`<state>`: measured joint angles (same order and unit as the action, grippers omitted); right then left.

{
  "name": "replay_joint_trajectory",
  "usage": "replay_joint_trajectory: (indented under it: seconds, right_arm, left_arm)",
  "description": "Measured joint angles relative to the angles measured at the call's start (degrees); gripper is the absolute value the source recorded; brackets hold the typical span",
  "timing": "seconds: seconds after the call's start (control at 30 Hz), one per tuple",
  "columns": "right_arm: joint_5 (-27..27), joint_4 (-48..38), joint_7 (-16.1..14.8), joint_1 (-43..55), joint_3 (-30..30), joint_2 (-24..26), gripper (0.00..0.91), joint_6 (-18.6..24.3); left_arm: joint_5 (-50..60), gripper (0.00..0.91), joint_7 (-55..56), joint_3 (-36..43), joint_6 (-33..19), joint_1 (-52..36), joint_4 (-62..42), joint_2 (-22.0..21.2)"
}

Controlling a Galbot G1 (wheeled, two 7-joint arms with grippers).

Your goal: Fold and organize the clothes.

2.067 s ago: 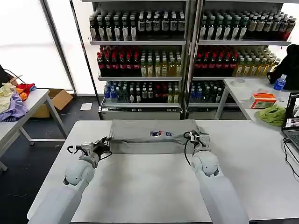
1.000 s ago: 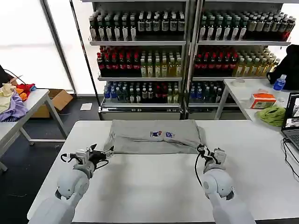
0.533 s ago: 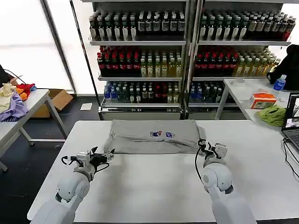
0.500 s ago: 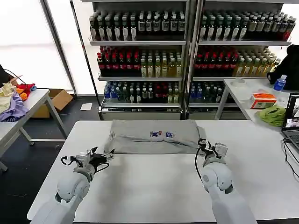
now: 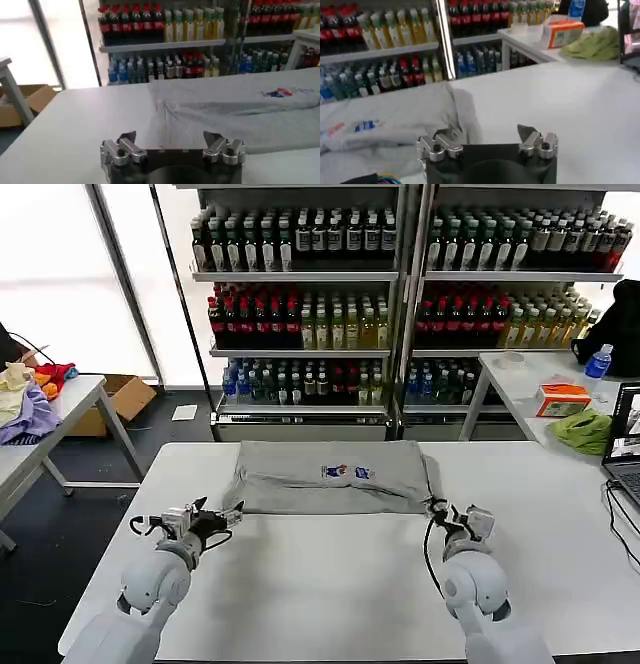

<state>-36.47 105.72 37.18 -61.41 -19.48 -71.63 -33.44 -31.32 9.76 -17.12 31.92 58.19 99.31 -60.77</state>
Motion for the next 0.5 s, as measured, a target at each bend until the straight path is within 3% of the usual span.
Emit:
replay_joint_trajectory:
  seconds: [0.5]
  right_arm:
    - [0.28, -2.70, -0.25, 0.97, 1.30, -0.98, 0.907, 0.00]
  left_arm:
    - [-0.48, 0.907, 0.23, 1.02, 0.12, -2.03, -2.03, -0.30]
